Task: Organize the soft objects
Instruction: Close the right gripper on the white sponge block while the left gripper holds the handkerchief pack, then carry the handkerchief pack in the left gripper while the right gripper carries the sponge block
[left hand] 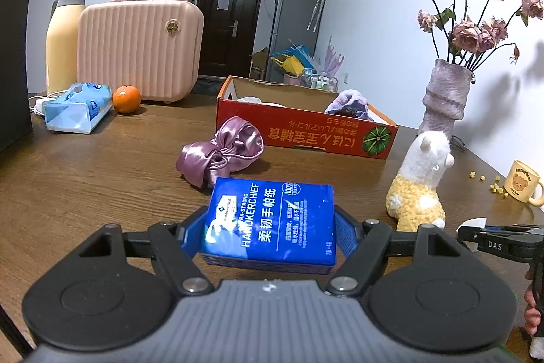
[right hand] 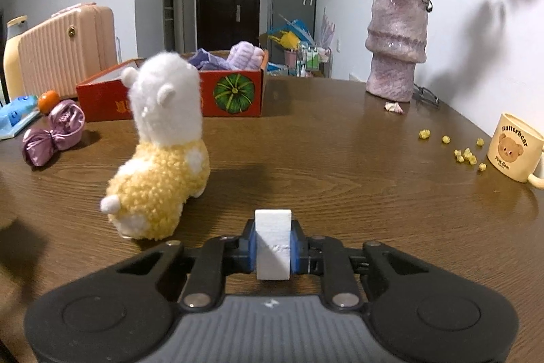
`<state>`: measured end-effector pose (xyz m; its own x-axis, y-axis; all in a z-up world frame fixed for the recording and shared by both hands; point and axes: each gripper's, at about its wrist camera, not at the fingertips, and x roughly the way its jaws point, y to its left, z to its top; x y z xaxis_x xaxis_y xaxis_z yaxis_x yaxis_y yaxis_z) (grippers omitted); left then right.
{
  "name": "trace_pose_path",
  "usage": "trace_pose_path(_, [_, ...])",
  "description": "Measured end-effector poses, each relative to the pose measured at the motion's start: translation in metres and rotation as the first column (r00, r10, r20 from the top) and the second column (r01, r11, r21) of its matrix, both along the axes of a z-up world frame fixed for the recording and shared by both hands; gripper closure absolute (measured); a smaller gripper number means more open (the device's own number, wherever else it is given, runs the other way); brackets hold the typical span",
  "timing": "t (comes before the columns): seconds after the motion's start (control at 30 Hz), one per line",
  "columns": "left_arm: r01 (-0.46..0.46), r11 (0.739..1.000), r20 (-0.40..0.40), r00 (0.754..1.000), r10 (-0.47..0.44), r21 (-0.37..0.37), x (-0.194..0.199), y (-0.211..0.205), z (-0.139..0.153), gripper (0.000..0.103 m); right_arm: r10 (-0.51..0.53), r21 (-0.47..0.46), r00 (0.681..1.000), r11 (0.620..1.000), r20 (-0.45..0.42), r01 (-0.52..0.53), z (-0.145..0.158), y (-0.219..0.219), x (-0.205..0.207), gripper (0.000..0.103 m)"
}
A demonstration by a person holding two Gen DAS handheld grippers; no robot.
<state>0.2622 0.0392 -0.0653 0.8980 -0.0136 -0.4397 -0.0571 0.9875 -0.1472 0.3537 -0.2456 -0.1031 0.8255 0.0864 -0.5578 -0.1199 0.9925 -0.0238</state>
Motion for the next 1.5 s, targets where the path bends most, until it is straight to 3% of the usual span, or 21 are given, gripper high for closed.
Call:
trace_pose_path(0.77, [-0.044, 0.999, 0.019, 0.999, 0.044, -0.005, 0.011, 0.002, 0.015, 0.028, 0.039, 0.034, 0.988, 0.998, 0.148, -0.045, 0.036, -0.004, -0.004, 0.085])
trace_pose_path(1.1, [-0.064, 0.998, 0.047, 0.997, 0.064, -0.004, 0.034, -0.004, 0.034, 0.028, 0.036, 0.062, 0.976, 0.997, 0.213, -0.050, 0.057, -0.007, 0.023, 0.085])
trace_pose_path(1.23, [-0.068, 0.998, 0.057, 0.996, 0.068, -0.006, 0.045, -0.008, 0.037, 0.028, 0.034, 0.111, 0.974, 0.992, 0.223, -0.060, 0.054, -0.008, 0.036, 0.085])
trace_pose_path(1.5, [-0.086, 0.996, 0.072, 0.994, 0.087, -0.014, 0.078, -0.015, 0.040, 0.028, 0.058, 0.124, 0.968, 0.988, 0.244, -0.090, 0.048, -0.004, 0.076, 0.085])
